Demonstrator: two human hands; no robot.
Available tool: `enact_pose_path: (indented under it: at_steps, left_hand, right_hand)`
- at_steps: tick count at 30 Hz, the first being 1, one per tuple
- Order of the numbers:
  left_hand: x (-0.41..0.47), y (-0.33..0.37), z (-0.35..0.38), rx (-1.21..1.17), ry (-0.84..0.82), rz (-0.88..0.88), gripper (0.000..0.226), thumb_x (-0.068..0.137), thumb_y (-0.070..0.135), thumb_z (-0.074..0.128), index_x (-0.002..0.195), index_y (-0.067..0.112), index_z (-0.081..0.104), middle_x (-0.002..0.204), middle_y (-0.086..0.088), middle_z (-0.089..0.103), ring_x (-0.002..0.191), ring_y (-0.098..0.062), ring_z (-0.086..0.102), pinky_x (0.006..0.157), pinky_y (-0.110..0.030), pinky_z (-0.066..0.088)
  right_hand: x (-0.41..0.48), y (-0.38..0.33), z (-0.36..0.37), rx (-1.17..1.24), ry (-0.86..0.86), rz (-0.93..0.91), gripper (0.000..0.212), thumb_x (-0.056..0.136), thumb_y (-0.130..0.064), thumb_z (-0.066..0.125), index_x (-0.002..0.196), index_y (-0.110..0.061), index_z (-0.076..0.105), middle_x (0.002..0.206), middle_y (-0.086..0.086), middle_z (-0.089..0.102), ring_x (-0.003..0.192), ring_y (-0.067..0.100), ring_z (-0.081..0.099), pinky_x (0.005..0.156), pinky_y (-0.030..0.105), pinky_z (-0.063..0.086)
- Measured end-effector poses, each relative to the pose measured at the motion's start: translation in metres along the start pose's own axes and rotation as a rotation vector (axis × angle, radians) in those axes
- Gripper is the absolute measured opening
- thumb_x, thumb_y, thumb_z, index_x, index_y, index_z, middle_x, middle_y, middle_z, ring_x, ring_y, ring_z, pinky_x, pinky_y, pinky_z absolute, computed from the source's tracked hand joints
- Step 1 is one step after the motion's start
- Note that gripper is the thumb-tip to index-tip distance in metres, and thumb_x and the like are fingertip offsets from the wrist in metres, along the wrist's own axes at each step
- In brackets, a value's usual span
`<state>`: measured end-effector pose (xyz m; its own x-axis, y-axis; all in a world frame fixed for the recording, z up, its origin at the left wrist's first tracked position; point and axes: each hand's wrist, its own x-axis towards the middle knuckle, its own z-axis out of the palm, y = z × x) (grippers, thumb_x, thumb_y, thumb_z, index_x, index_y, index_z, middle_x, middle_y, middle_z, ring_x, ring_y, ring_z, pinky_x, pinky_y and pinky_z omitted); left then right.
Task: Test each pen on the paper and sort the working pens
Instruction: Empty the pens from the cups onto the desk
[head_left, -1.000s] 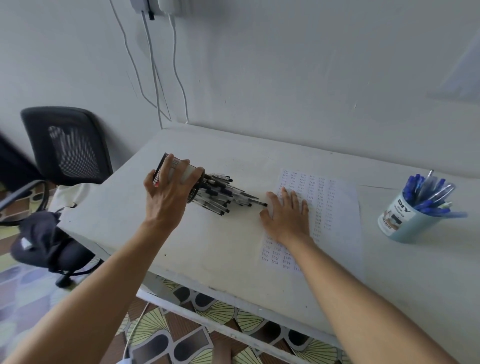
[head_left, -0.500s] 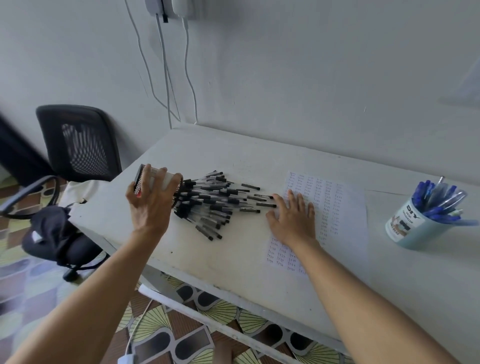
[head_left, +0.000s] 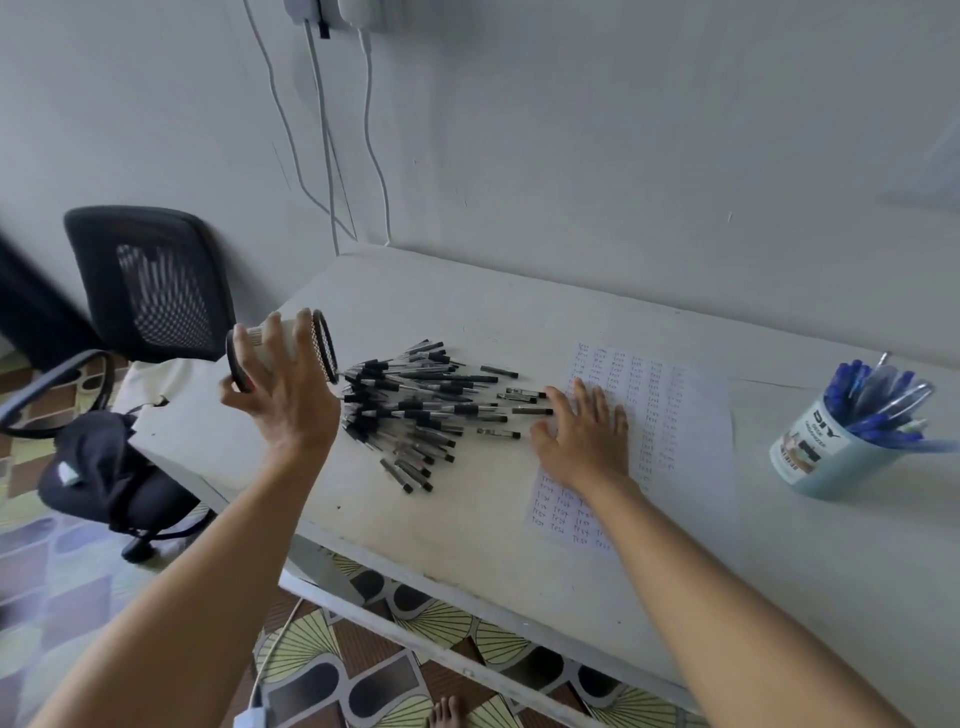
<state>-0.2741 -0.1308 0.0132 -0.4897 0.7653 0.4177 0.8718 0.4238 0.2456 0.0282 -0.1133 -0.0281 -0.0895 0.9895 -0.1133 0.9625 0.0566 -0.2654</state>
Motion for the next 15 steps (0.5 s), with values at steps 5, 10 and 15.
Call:
enact_pose_path:
  at_steps: [5,10,15]
  left_hand:
    - [0.003,0.025,0.003,-0.07,0.063,-0.044,0.097,0.063,-0.017,0.06,0.141,0.031,0.028,0.156,-0.007,0.023,0.149,-0.04,0.01,0.104,-0.066,0.02]
    - [0.017,0.031,0.007,-0.156,0.054,-0.206,0.096,0.064,-0.018,0.062,0.139,0.031,0.026,0.156,-0.006,0.022,0.15,-0.037,0.007,0.11,-0.062,0.013]
    - [0.022,0.048,0.008,-0.299,0.107,-0.258,0.089,0.07,-0.004,0.062,0.147,0.023,0.027,0.161,-0.004,0.024,0.151,-0.033,0.012,0.112,-0.057,0.011]
  right_hand:
    - [0.0,0.0,-0.004,0.054,-0.016,0.003,0.059,0.102,-0.051,0.028,0.158,-0.037,0.011,0.167,0.004,-0.004,0.153,0.027,-0.009,0.122,0.049,-0.009]
    - [0.001,0.002,-0.005,0.059,-0.027,0.0,0.059,0.102,-0.052,0.028,0.157,-0.039,0.012,0.167,0.004,-0.006,0.153,0.027,-0.011,0.12,0.049,-0.01]
    - [0.001,0.002,-0.007,0.085,-0.018,-0.004,0.064,0.101,-0.052,0.032,0.158,-0.036,0.009,0.167,0.004,-0.001,0.153,0.026,-0.007,0.122,0.051,-0.006]
